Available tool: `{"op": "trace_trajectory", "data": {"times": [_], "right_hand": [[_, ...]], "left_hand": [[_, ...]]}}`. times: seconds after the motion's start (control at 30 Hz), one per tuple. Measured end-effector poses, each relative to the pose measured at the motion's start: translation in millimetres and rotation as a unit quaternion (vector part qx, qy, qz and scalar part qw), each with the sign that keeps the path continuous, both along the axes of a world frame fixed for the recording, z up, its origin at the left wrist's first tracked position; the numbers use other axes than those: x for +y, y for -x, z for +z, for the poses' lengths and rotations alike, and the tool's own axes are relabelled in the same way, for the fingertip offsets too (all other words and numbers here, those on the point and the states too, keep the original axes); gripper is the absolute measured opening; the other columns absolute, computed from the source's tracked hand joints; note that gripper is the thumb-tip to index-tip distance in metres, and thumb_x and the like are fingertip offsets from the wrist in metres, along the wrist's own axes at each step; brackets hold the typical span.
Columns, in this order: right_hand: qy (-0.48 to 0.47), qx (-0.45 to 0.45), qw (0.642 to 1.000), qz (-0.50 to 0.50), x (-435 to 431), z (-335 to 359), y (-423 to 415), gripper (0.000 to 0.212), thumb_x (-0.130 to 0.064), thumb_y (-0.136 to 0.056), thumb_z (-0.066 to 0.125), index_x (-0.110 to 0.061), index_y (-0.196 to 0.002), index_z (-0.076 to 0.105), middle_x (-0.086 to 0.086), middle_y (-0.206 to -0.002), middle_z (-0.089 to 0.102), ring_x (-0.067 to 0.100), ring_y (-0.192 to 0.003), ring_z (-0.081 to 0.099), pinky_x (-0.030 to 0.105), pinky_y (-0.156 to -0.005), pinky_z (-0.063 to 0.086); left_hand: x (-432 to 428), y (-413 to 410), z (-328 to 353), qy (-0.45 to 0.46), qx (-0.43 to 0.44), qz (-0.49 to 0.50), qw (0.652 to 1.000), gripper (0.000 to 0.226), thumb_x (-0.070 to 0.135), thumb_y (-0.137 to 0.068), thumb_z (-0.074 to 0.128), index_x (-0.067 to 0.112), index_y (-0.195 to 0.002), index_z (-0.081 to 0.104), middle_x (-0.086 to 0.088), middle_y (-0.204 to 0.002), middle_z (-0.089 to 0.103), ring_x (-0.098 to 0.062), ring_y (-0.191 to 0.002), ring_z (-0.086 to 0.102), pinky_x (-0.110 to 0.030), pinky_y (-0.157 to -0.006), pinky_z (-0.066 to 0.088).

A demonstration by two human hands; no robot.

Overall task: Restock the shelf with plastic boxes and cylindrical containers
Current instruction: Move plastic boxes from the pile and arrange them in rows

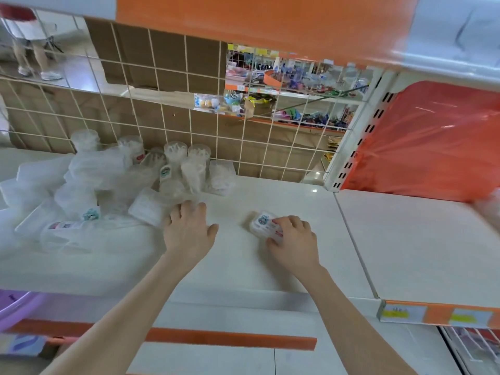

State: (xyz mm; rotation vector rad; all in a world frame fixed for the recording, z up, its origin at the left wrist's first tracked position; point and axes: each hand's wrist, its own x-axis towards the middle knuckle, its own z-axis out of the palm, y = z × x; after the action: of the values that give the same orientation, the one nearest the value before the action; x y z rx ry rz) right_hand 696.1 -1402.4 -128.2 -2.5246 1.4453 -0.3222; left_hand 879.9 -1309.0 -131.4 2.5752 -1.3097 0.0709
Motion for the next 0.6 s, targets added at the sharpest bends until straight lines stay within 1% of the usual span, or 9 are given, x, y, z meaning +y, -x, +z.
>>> {"op": "trace_trajectory", "data": {"times": [0.13,0.2,0.23,0.3,0.37,0.43,0.5,0.57,0.6], "right_hand": [[0.012,0.01,1.0,0.02,-3,1,7,0.046,-0.035,-0.084,0.054,-0.024,-0.129,0.047,0.001,-0.128,0.045,0.026,-0.118,0.039,0.034,-0.093,0.036],[0.015,0.002,0.999,0.036,-5,3,8,0.045,-0.034,-0.085,0.053,-0.023,-0.129,0.047,0.001,-0.13,0.043,0.026,-0.119,0.038,0.034,-0.093,0.035],[0.013,-0.007,0.999,0.044,-6,4,8,0.045,-0.034,-0.086,0.053,-0.022,-0.129,0.047,0.002,-0.132,0.042,0.027,-0.12,0.036,0.034,-0.094,0.034],[0.011,-0.03,0.997,0.069,-8,8,8,0.044,-0.032,-0.087,0.053,-0.021,-0.129,0.047,0.002,-0.135,0.04,0.026,-0.123,0.034,0.033,-0.095,0.032],[0.015,-0.057,0.994,0.095,-10,13,6,0.042,-0.028,-0.087,0.054,-0.019,-0.127,0.05,0.002,-0.135,0.041,0.026,-0.123,0.035,0.032,-0.095,0.031],[0.009,-0.096,0.989,0.117,-11,19,4,0.038,-0.022,-0.086,0.056,-0.016,-0.123,0.055,0.004,-0.133,0.044,0.027,-0.122,0.036,0.032,-0.096,0.031],[0.001,-0.132,0.981,0.139,-11,25,2,0.034,-0.017,-0.085,0.057,-0.012,-0.119,0.058,0.005,-0.129,0.049,0.027,-0.12,0.038,0.032,-0.096,0.031],[-0.007,-0.165,0.974,0.154,-12,28,0,0.031,-0.013,-0.085,0.058,-0.01,-0.116,0.06,0.006,-0.125,0.052,0.026,-0.118,0.041,0.028,-0.095,0.031],[-0.014,-0.18,0.971,0.16,-12,30,0,0.03,-0.011,-0.084,0.058,-0.009,-0.114,0.061,0.006,-0.123,0.054,0.026,-0.116,0.042,0.024,-0.093,0.03]], "left_hand": [[-12,7,2,-0.038,-0.05,0.045,0.997,0.043,0.038,-0.088,0.052,0.014,-0.123,0.042,-0.012,-0.124,0.047,-0.032,-0.113,0.045,-0.039,-0.089,0.04],[-14,8,4,-0.039,-0.031,0.05,0.998,0.04,0.03,-0.087,0.054,0.013,-0.122,0.042,-0.012,-0.124,0.047,-0.034,-0.113,0.045,-0.04,-0.089,0.041],[-14,9,4,-0.022,0.003,0.049,0.999,0.039,0.026,-0.086,0.055,0.013,-0.121,0.044,-0.012,-0.124,0.047,-0.035,-0.113,0.044,-0.04,-0.089,0.04],[-15,11,9,0.047,0.12,0.044,0.991,0.04,0.023,-0.084,0.057,0.014,-0.122,0.046,-0.011,-0.125,0.047,-0.034,-0.112,0.044,-0.038,-0.086,0.039],[-14,13,18,0.115,0.254,0.042,0.959,0.039,0.022,-0.082,0.06,0.016,-0.12,0.05,-0.005,-0.119,0.05,-0.026,-0.104,0.05,-0.03,-0.077,0.039],[-13,17,28,0.176,0.41,0.057,0.893,0.03,0.022,-0.079,0.063,0.018,-0.108,0.055,-0.001,-0.106,0.054,-0.018,-0.088,0.052,-0.027,-0.068,0.039],[-10,22,37,0.237,0.574,0.079,0.78,0.017,0.023,-0.077,0.063,0.017,-0.091,0.059,-0.007,-0.095,0.058,-0.019,-0.075,0.055,-0.027,-0.063,0.041],[-7,25,42,0.255,0.702,0.102,0.658,0.012,0.021,-0.083,0.055,0.014,-0.092,0.06,-0.014,-0.098,0.061,-0.023,-0.077,0.059,-0.03,-0.062,0.044],[-6,26,43,0.253,0.743,0.108,0.61,0.017,0.02,-0.085,0.051,0.011,-0.095,0.059,-0.015,-0.101,0.062,-0.025,-0.08,0.059,-0.032,-0.063,0.045]]}}
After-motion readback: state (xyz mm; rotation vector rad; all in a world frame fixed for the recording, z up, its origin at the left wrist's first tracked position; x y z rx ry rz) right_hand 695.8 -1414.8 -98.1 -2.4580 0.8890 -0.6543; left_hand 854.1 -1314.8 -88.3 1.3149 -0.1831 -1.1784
